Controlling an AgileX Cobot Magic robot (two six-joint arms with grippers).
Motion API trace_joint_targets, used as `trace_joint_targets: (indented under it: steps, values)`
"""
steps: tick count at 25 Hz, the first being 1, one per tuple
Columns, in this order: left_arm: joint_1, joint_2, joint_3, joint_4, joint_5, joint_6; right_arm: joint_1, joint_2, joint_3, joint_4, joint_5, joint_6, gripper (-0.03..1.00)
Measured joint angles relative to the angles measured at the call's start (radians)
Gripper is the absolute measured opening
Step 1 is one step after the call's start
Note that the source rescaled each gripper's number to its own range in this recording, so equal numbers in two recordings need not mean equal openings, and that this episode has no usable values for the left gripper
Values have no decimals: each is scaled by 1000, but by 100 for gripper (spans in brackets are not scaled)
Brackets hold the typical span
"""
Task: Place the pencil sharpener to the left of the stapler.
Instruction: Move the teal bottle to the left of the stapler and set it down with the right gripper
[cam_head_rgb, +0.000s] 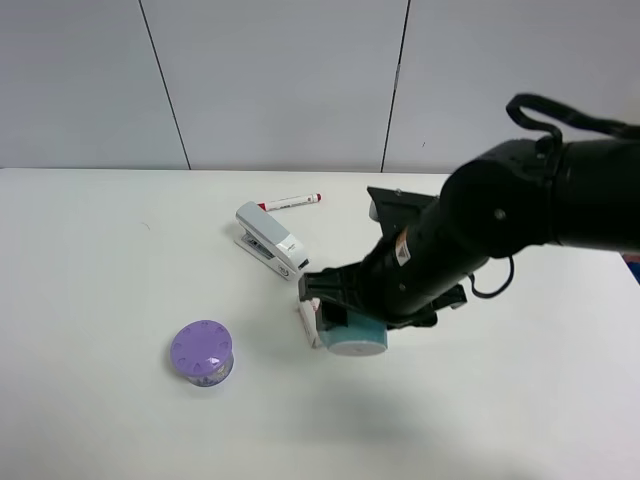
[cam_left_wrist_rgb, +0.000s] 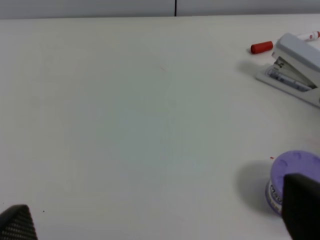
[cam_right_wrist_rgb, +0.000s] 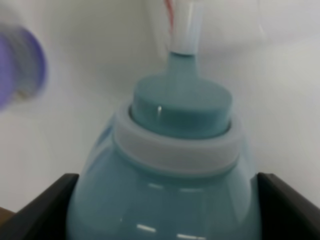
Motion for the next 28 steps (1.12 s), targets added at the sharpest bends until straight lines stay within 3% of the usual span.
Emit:
trace_joint_targets:
  steps: [20,28]
  values:
    - [0,0,0,0,0,0,-32,520,-786,-10,370,-477,1]
    - [0,0,0,0,0,0,-32,689,-981,-8,472,-609,1]
